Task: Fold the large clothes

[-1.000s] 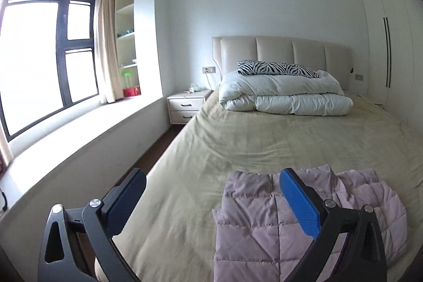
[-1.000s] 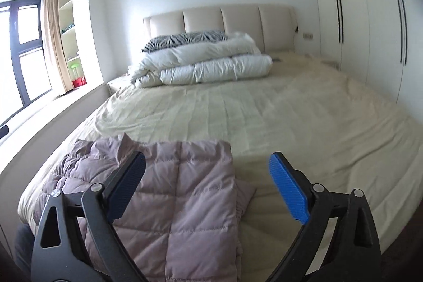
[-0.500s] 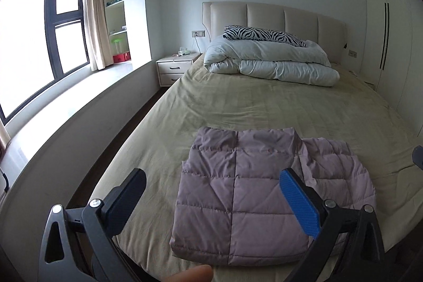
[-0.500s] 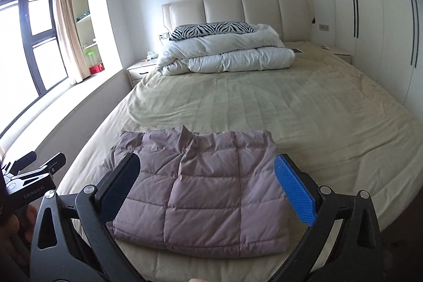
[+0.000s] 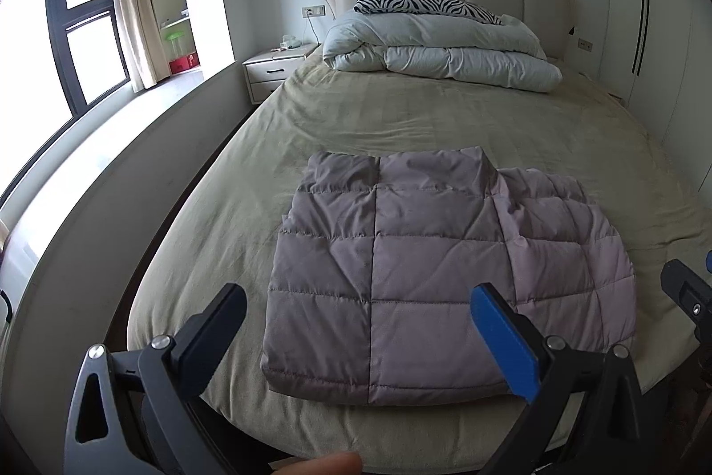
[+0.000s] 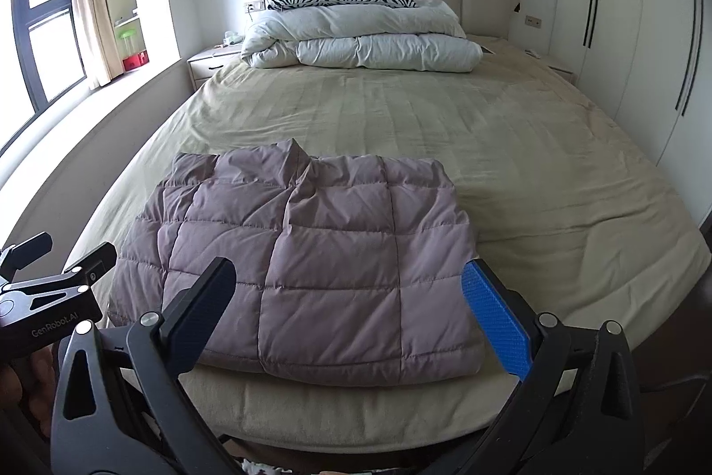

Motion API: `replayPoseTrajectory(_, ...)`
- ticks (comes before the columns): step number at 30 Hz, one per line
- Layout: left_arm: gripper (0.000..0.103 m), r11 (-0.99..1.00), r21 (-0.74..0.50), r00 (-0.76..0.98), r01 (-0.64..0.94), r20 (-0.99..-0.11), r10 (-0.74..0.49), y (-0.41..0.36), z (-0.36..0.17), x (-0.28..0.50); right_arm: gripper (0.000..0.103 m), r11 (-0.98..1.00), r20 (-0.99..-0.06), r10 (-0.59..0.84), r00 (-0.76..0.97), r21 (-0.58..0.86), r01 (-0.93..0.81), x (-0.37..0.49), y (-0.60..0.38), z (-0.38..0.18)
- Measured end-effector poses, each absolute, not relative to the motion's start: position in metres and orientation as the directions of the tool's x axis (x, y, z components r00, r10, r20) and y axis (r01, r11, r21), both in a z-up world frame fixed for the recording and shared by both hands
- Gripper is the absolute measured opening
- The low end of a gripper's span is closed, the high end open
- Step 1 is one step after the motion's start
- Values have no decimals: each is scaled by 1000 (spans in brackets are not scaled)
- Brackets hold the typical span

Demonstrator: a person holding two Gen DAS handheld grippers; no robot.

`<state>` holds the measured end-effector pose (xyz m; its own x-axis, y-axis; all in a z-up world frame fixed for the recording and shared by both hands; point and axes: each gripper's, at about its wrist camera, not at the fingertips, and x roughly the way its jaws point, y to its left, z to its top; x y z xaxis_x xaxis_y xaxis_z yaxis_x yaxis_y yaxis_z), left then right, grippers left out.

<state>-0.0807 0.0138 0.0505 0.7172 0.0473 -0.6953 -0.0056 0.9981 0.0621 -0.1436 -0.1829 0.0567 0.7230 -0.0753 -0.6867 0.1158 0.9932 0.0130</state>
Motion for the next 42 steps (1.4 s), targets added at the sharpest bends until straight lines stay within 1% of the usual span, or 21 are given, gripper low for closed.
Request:
replayPoseTrajectory(8, 103, 997, 73, 705, -19, -706, 65, 14, 44, -78, 103, 990, -726, -109, 679, -21, 137, -138, -179, 50)
replayPoseTrajectory(16, 103, 996, 88, 689, -29, -720, 84, 13, 33, -75, 103, 990, -738, -103, 667, -15, 137, -136, -177, 43)
replayPoseTrajectory(25, 103, 997, 70, 664, -19, -745, 65, 13, 23, -71, 103, 990, -750, -107, 653, -21, 138, -135, -173, 36)
replayPoseTrajectory(42, 103, 997, 70, 662, -18, -746, 65, 12, 22, -72, 103, 991, -764, -102, 637, -24, 130, -133, -171, 29)
